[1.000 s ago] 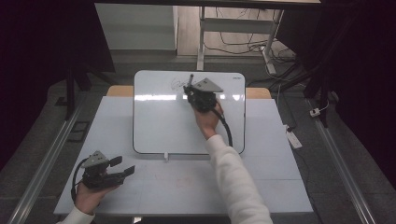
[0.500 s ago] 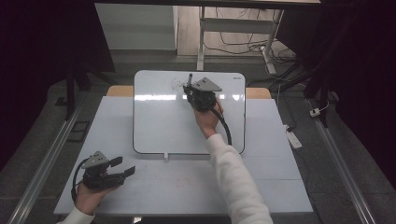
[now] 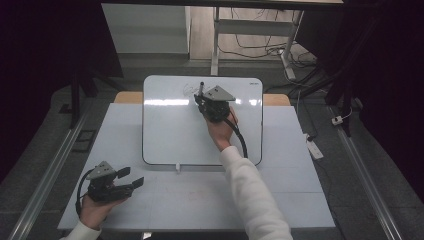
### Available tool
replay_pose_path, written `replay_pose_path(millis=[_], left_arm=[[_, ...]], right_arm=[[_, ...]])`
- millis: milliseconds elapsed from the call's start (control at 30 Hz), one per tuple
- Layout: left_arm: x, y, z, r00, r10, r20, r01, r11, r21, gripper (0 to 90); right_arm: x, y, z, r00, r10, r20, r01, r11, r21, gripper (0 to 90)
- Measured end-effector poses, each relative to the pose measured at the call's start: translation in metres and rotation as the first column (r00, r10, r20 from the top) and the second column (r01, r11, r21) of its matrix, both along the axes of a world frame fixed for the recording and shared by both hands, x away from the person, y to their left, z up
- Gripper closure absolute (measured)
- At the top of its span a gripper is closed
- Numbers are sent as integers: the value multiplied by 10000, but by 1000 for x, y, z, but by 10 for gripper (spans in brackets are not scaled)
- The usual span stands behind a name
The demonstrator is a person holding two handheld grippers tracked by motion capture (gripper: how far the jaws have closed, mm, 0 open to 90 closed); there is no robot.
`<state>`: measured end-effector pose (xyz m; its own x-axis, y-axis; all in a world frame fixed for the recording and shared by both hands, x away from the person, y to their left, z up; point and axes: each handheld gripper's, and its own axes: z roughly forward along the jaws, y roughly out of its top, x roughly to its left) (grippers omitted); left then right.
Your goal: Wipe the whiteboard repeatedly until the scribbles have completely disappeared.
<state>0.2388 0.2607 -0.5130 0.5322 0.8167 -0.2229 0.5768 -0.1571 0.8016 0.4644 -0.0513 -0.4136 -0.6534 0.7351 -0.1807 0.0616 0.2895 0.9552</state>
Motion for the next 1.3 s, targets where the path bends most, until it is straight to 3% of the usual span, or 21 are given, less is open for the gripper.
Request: replay_pose_path(millis=[133,200,300,333,400,500,567,667,733,867,933,967,1067,1200,1300], left_arm=[[-3,2,2,9999,92,95,-91,9999,-52,289],[-2,2,2,9999,119,90,-118,9999,-65,290],[-1,1,1,10000,64,39,-64,10000,-37,289],[-1,1,1,10000,52,39,-51,10000,-17,289],[-3,1,1,9999,67,87,-67,10000,-12,289],[-3,3,2,9999,128,112,-127,9999,-79,289],[-2,3,1,9999,124,86,-123,9999,-84,289],[0,3,0,9999,131,47,-130,9999,-91,289],[-1,3,0,9999,120,42,-120,9999,-77,289],[-3,4,2,9998,165,137,-163,9998,-130,290],[-2,4,2,9998,169,107,-168,9998,-128,290],[-1,4,1,9998,168,82,-167,9998,-130,289],[-1,2,1,9999,129,73,-129,9999,-74,289],[-3,1,2,9998,156,121,-155,9998,-108,290],[-2,2,2,9997,223,102,-222,9997,-126,289]], right_arm=[[8,-18,6,9974,-714,108,709,9965,437,778],[9,-22,7,9971,-762,-51,764,9950,651,778],[2,-7,2,9997,-165,154,166,9998,-60,778],[3,-6,2,9993,-191,315,201,9993,-318,778],[12,-15,7,9979,-621,172,616,9977,264,778],[28,-34,22,9901,-1403,-48,1397,9813,1323,778],[31,-31,24,9901,-1407,2,1395,9821,1267,779],[22,-10,17,9988,-493,-3,492,9971,574,779],[19,-5,15,9995,-310,97,307,9991,287,779],[28,-31,21,9919,-1269,-42,1265,9851,1163,779],[26,-32,19,9925,-1219,-16,1213,9866,1088,779],[23,-28,17,9955,-945,-6,940,9905,1006,779],[15,-18,12,9984,-546,174,538,9976,438,779],[21,-37,15,9929,-1187,15,1177,9865,1135,778],[20,-33,14,9929,-1185,97,1167,9870,1109,779]])
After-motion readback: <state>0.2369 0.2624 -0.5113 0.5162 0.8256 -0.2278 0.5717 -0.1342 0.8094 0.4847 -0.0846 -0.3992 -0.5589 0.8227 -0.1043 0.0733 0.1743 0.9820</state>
